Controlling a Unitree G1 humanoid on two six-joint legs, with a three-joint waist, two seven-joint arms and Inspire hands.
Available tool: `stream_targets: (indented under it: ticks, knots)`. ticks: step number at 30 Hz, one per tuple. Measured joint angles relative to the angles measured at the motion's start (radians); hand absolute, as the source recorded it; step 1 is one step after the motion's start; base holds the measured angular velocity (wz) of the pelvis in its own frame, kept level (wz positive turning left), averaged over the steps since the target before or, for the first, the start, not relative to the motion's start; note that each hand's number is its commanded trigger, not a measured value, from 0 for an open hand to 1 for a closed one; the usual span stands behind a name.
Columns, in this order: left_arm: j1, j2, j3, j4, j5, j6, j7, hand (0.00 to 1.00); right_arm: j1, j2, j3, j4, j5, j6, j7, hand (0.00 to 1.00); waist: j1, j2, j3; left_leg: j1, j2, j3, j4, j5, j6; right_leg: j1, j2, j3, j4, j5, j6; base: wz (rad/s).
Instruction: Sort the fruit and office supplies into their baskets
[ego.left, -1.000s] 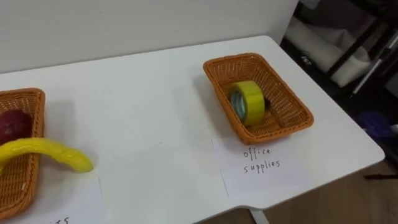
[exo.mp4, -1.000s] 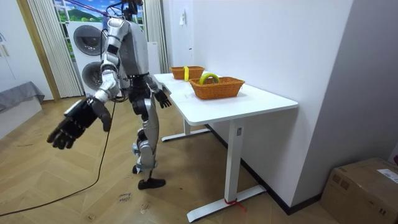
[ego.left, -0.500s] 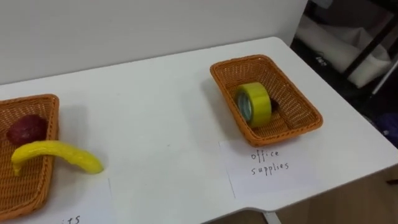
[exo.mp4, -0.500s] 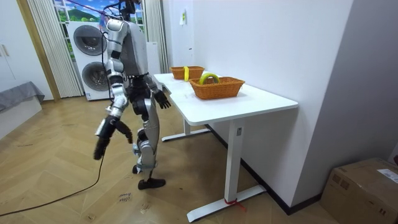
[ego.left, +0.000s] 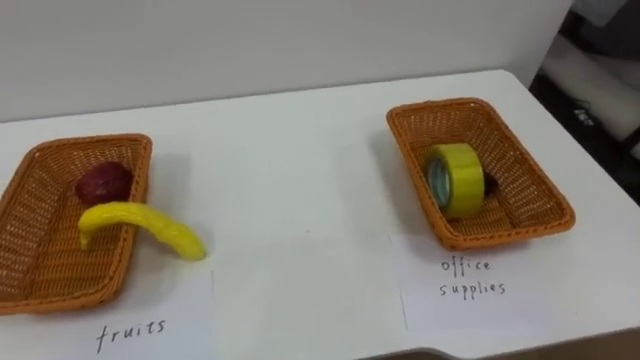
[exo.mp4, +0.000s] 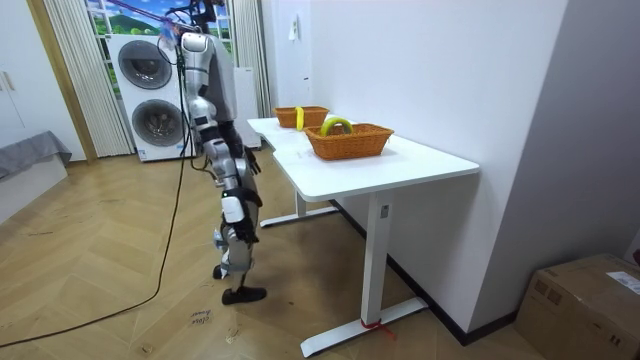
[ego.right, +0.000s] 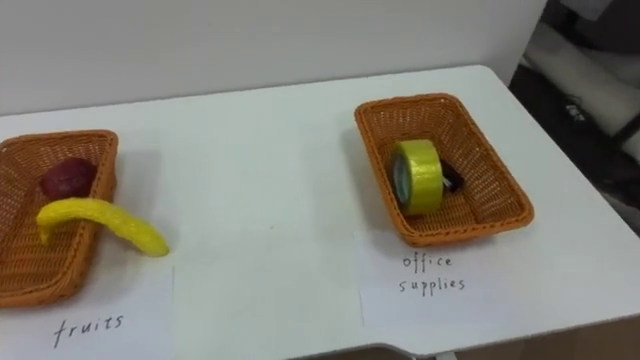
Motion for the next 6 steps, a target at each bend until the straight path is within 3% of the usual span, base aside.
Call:
stream_targets:
  ticks: [2, 6]
  knots:
    - [0.002, -0.003, 0.0, 0.016, -0.001, -0.004, 0.001, 0.0, -0.004, 0.001, 0.02, 0.015, -0.03, 0.001, 0.044, 0.0, 0.003, 0.001, 0.0003, 0.0, -0.002, -0.024, 0.0, 0.0, 0.0, 0.012, -0.005, -0.02, -0.004, -0.002, 0.001, 0.28]
    - [0.007, -0.007, 0.003, 0.017, 0.002, -0.004, 0.001, 0.0, -0.01, 0.0, 0.032, 0.032, -0.044, 0.003, 0.092, 0.0, 0.029, 0.002, 0.0007, -0.004, -0.002, -0.03, 0.0, 0.0, 0.0, 0.013, -0.005, -0.032, -0.006, -0.005, 0.001, 0.11]
